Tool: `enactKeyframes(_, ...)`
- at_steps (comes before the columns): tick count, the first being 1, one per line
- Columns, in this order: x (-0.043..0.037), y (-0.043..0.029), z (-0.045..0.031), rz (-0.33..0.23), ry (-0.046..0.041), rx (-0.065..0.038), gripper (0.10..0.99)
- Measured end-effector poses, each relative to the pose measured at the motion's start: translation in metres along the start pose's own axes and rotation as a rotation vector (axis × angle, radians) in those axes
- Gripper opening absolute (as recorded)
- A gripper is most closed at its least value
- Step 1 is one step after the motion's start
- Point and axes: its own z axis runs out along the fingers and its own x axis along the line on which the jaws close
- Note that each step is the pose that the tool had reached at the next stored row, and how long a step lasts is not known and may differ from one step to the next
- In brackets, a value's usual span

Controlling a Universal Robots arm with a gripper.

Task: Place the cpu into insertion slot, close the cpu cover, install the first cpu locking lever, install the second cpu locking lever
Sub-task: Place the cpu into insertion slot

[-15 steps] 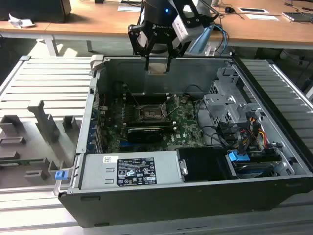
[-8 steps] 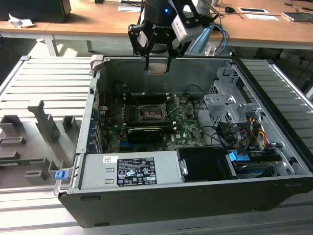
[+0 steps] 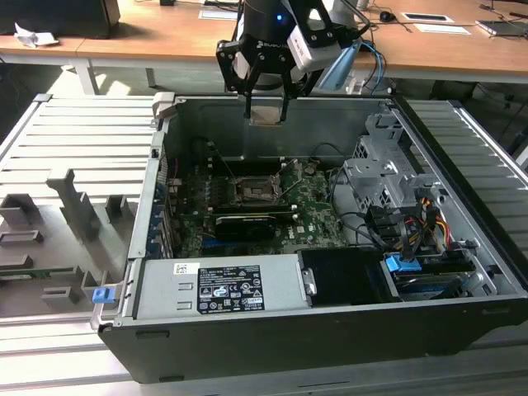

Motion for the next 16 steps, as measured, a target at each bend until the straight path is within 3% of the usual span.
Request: enactKeyframes(16,0.0000,0.0000,0.0000,0.042,-0.0038,-0.001,0.537)
